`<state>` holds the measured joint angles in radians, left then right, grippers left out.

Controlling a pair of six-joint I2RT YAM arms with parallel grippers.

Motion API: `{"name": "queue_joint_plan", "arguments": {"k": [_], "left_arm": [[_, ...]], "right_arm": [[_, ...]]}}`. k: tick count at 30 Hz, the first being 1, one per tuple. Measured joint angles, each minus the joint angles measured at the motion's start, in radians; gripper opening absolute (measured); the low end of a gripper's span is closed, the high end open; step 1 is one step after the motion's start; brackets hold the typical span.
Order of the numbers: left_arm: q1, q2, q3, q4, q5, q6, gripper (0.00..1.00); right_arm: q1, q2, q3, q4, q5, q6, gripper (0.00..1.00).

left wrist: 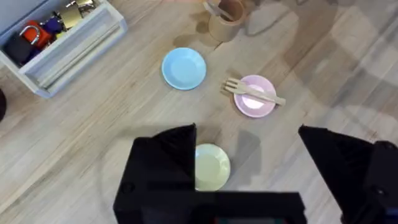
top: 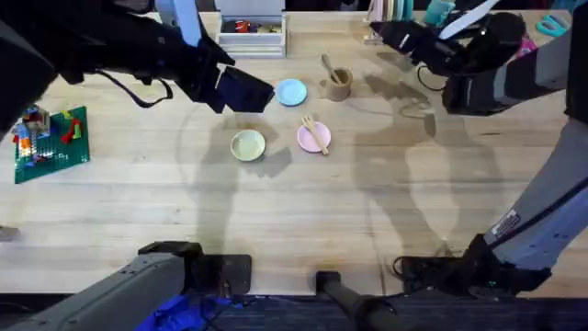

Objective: Pick up a utensil and set it on the pink plate, then put the other utensil in the container.

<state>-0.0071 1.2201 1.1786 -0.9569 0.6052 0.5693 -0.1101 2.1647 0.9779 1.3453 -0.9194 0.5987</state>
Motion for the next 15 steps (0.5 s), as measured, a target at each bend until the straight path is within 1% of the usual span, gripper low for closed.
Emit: {"name": "queue_joint_plan", "arguments": {"k": [5, 8, 11, 15], "left_arm": [[0.0, 0.0, 0.0, 0.0, 0.0, 0.0, 0.991], [0.0, 0.0, 0.0, 0.0, 0.0, 0.0, 0.991], [0.0, 0.0, 0.0, 0.0, 0.0, 0.0, 0.991], [0.0, 0.0, 0.0, 0.0, 0.0, 0.0, 0.991]], "right_arm": [[0.009, 0.0, 0.0, -0.212, 0.149, -0.112, 0.995], [0.031, -0.014, -0.002, -0.345, 0.242, -0.201, 0.995], [0.064, -0.061, -0.009, -0.438, 0.316, -0.282, 0.995], [0.089, -0.16, -0.009, -0.526, 0.363, -0.343, 0.995]]}}
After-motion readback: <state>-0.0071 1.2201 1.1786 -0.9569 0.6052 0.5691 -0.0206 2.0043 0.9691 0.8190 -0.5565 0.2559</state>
